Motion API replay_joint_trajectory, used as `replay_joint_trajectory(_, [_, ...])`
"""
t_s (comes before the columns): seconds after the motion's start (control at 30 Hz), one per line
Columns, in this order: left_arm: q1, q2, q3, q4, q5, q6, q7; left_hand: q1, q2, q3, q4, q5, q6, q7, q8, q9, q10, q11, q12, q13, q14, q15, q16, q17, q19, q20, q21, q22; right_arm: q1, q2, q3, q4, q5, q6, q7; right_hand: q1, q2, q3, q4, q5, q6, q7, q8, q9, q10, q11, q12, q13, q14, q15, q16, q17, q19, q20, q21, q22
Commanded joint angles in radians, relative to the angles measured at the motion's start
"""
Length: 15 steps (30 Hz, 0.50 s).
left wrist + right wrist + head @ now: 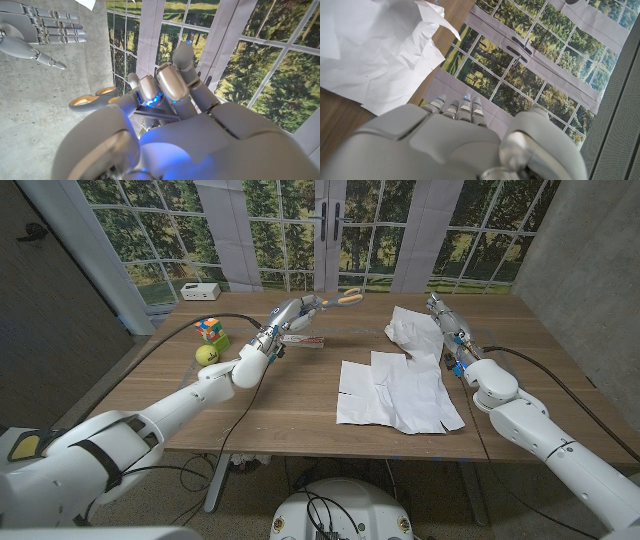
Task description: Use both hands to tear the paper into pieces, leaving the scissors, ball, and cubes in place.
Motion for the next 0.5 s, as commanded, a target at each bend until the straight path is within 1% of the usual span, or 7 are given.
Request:
replay_joint_trajectory(0.03, [0.016, -0.019, -0.019, -0.002, -0.031, -0.029, -0.018, -0.016, 0.001, 0.012, -0.003, 0.003, 0.008, 0.0, 0.01, 0.009, 0.002, 0.001, 0.006, 0.003, 0.005, -0.002, 0.009, 0.008, -0.009, -0.074, 0.017, -0.017, 0.0, 0.001, 0.003, 0.0, -0.001, 0.002, -0.002, 0.004, 0.003, 0.006, -0.001, -0.004, 0.003, -0.002, -0.002, 0.002, 0.002, -0.008, 0.002, 0.003, -0.01, -0.003, 0.005, 0.002, -0.008, 0.005, 0.004, 0.001])
replay_joint_trajectory(0.23, [0.022, -0.014, -0.031, -0.023, -0.032, -0.02, -0.028, -0.019, 0.003, 0.018, -0.003, 0.003, 0.017, 0.0, 0.012, 0.005, 0.005, 0.001, 0.007, 0.003, 0.009, -0.002, 0.012, 0.007, -0.006, -0.073, 0.037, -0.017, -0.007, -0.002, 0.008, -0.003, 0.001, 0.007, -0.003, 0.005, 0.003, 0.008, -0.001, -0.005, 0.003, -0.001, -0.002, 0.002, 0.001, -0.007, 0.001, 0.003, -0.011, -0.002, 0.005, 0.002, -0.008, 0.005, 0.004, 0.001])
replay_joint_trajectory(0.4, [0.004, -0.011, -0.023, -0.014, 0.009, -0.017, -0.016, -0.021, 0.003, 0.022, -0.003, 0.002, 0.019, 0.0, 0.015, 0.006, 0.009, 0.001, 0.007, 0.003, 0.015, -0.002, 0.021, 0.009, -0.009, -0.073, 0.049, -0.017, -0.023, -0.015, 0.021, -0.02, -0.004, 0.011, -0.012, 0.006, 0.004, 0.009, -0.002, -0.005, 0.002, -0.001, -0.002, 0.002, 0.0, -0.008, 0.001, 0.003, -0.013, 0.001, 0.004, 0.001, -0.008, 0.004, 0.004, 0.001])
replay_joint_trajectory(0.5, [0.003, -0.012, -0.022, -0.013, 0.007, -0.015, -0.021, -0.023, 0.003, 0.024, -0.004, 0.001, 0.023, 0.0, 0.014, 0.001, 0.012, 0.001, 0.007, 0.003, 0.014, -0.002, 0.026, 0.009, -0.013, -0.073, 0.053, -0.025, -0.031, -0.02, 0.027, -0.028, -0.005, 0.014, -0.014, 0.007, 0.004, 0.01, -0.002, -0.005, 0.003, -0.001, -0.002, 0.002, 0.001, -0.007, 0.001, 0.003, -0.013, 0.001, 0.004, 0.001, -0.009, 0.004, 0.004, 0.001])
